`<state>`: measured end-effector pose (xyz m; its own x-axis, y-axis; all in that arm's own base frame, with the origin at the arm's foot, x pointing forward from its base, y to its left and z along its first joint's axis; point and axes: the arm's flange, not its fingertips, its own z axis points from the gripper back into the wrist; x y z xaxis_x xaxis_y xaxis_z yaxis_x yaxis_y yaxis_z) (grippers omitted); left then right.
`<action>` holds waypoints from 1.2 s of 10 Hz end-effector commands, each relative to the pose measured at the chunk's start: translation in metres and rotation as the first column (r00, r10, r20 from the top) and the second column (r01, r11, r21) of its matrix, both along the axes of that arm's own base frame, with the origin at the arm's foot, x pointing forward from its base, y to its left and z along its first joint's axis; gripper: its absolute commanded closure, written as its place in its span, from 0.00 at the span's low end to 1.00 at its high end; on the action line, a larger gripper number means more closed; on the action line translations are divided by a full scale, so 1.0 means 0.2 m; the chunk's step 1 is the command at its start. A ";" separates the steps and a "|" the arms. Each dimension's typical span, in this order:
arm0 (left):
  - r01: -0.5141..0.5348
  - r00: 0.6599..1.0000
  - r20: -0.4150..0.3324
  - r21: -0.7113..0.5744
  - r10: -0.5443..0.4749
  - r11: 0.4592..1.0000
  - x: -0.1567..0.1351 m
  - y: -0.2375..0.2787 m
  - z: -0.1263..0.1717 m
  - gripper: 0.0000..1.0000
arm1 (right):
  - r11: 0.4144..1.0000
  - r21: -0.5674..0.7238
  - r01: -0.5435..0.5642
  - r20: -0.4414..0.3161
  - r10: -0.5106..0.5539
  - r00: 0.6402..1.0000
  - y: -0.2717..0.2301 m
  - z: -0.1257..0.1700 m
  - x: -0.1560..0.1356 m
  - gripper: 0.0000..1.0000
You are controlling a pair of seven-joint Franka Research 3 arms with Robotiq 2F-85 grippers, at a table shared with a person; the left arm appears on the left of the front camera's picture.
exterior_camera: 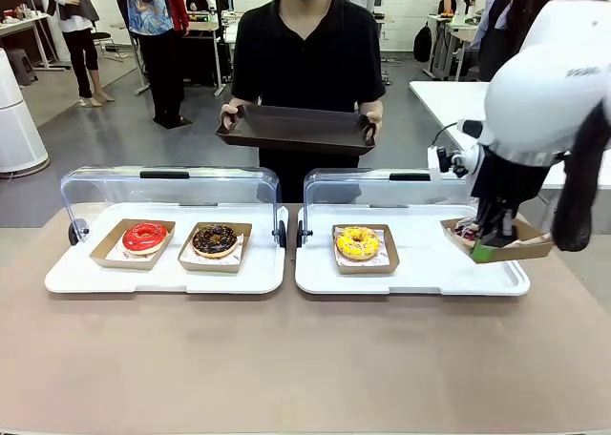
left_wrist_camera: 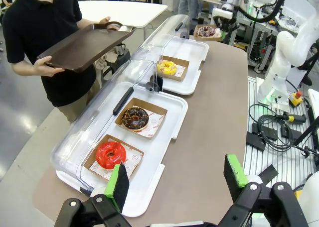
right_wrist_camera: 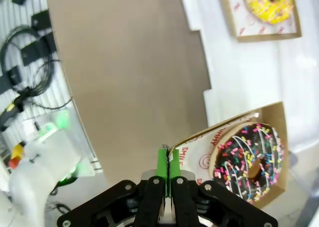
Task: Provide the desired donut to the person.
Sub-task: Pick up and lift the Paper togo box containing the Donut pointed at by the person.
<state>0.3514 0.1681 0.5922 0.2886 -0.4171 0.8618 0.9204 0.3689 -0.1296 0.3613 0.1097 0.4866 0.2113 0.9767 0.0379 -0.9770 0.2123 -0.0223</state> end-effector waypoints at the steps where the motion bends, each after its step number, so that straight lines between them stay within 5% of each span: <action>1: 0.005 1.000 0.009 -0.005 -0.005 1.000 0.00 0.00 0.00 0.00 | 1.000 -0.025 0.009 0.013 -0.009 1.000 0.01 0.27 -0.09 1.00; 5: 0.005 1.000 0.009 -0.005 -0.005 1.000 0.00 0.00 0.00 0.00 | 0.997 0.031 0.064 0.097 -0.067 0.993 0.05 0.70 -0.11 1.00; 8: 0.005 1.000 0.009 -0.005 -0.005 1.000 0.00 0.00 0.00 0.00 | 1.000 -0.002 -0.007 0.096 0.007 0.995 0.09 0.71 -0.05 1.00; 12: 0.005 1.000 0.009 -0.005 -0.005 1.000 0.00 0.00 0.00 0.00 | 0.998 0.050 0.035 0.116 -0.041 0.992 0.06 0.76 -0.12 1.00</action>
<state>0.3514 0.1682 0.5923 0.2886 -0.4171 0.8618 0.9203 0.3691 -0.1295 0.3402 0.1214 0.6401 0.2319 0.9659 0.1155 -0.9618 0.2454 -0.1210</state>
